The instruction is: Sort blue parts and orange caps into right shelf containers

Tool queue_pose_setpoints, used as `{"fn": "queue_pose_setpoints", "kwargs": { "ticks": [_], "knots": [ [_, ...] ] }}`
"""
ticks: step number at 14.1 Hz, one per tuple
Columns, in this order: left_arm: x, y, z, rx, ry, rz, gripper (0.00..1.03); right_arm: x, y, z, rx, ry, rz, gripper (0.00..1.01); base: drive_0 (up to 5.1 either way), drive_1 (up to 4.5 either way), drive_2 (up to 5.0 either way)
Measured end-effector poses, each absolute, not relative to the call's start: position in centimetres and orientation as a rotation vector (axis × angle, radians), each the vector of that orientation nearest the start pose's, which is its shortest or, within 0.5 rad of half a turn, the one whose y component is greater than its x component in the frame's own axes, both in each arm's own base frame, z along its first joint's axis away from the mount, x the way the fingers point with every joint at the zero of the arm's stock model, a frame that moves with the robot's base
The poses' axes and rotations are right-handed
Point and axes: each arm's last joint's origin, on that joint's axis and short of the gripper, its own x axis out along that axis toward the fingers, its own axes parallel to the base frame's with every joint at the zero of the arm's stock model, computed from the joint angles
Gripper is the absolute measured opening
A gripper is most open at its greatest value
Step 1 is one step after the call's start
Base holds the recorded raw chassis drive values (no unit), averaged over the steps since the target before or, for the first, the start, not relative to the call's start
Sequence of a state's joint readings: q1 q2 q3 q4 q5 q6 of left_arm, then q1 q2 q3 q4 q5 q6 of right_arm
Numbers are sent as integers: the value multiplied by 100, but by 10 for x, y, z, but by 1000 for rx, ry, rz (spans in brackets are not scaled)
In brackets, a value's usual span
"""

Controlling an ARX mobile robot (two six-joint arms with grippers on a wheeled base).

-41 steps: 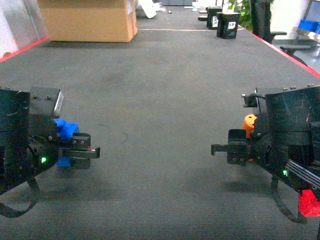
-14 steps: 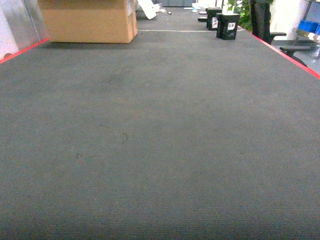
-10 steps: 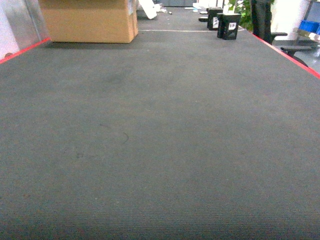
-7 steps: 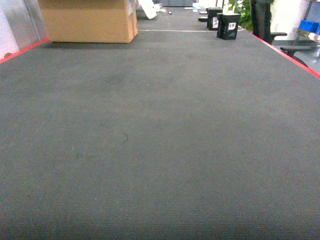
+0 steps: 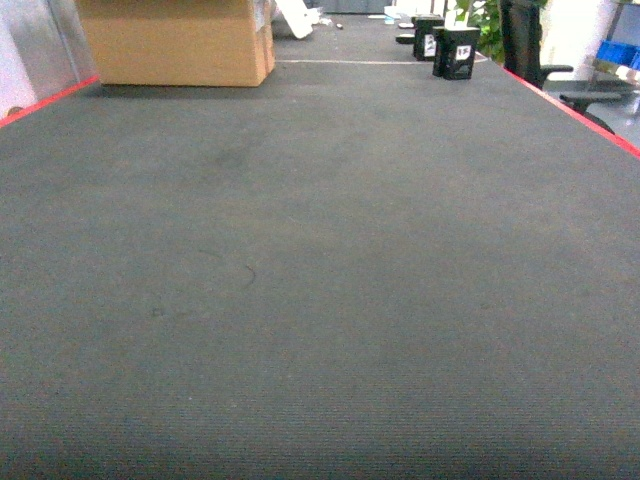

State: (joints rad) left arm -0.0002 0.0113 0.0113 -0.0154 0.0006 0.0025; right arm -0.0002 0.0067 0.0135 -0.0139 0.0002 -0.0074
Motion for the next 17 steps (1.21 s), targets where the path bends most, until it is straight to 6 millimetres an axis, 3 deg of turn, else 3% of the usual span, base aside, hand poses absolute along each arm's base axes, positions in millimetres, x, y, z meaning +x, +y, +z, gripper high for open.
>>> {"fn": "queue_pose_setpoints", "kwargs": {
  "ticks": [12, 17],
  "knots": [
    [98, 0, 166, 3, 7, 0, 43, 97, 0, 167, -7, -2, 0, 45, 0, 0, 0],
    [98, 0, 166, 3, 7, 2, 43, 97, 0, 167, -7, -2, 0, 45, -178, -178, -178]
  ]
}}
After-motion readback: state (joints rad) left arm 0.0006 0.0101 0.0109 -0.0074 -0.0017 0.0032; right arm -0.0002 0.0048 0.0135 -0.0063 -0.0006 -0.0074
